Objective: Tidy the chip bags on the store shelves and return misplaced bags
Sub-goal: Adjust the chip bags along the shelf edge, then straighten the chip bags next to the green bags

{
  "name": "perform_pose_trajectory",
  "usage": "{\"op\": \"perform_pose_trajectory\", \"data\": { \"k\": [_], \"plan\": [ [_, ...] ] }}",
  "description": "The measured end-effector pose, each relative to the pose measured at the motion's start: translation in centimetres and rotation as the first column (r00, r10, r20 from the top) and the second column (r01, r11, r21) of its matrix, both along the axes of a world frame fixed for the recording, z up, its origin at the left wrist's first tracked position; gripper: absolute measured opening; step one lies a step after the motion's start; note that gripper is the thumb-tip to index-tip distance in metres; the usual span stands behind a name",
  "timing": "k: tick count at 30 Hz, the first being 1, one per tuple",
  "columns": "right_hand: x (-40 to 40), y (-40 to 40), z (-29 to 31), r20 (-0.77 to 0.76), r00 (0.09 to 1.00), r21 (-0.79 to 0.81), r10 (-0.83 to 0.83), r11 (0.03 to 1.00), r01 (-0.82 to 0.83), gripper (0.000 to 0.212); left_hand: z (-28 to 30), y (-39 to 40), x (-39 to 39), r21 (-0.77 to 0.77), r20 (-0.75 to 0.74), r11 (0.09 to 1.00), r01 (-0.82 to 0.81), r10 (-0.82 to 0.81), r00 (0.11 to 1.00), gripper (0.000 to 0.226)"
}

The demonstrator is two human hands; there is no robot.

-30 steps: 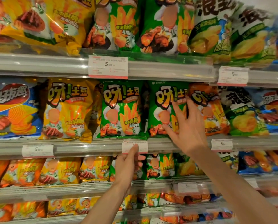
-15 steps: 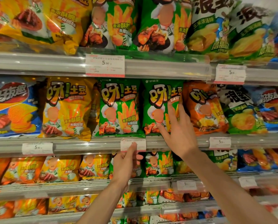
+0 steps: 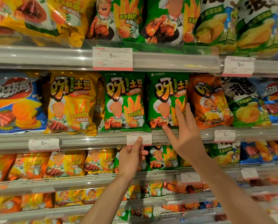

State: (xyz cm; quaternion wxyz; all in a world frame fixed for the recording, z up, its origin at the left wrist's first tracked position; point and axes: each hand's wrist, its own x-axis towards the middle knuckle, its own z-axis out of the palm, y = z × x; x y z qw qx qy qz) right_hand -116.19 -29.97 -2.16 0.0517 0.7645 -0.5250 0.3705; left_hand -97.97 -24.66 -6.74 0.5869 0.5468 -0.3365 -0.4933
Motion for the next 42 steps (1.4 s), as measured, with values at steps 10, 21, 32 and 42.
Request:
{"op": "perform_pose_trajectory", "data": {
  "k": [10, 21, 32, 42],
  "plan": [
    [-0.1, 7.8, -7.3, 0.140, 0.990, 0.312, 0.029, 0.947, -0.072, 0.082, -2.6, 2.3, 2.1, -0.032, 0.426, 0.978, 0.207, -0.174, 0.888, 0.041],
    [-7.2, 11.7, -12.0, 0.361, 0.925, 0.673, -0.120, 0.720, -0.169, 0.075, -5.9, 7.7, -0.7, 0.060, 0.678, 0.972, 0.227, -0.206, 0.705, 0.061],
    [-21.2, 7.6, -13.1, 0.404, 0.912, 0.683, -0.063, 0.685, -0.255, 0.091, -6.4, 5.6, -15.6, 0.073, 0.658, 0.995, 0.073, -0.103, 0.745, 0.050],
    [-34.2, 3.7, -10.7, 0.384, 0.922, 0.669, -0.043, 0.701, -0.246, 0.075, -5.1, 2.9, -28.9, 0.055, 0.627, 0.998, -0.008, -0.028, 0.778, 0.031]
  ]
}}
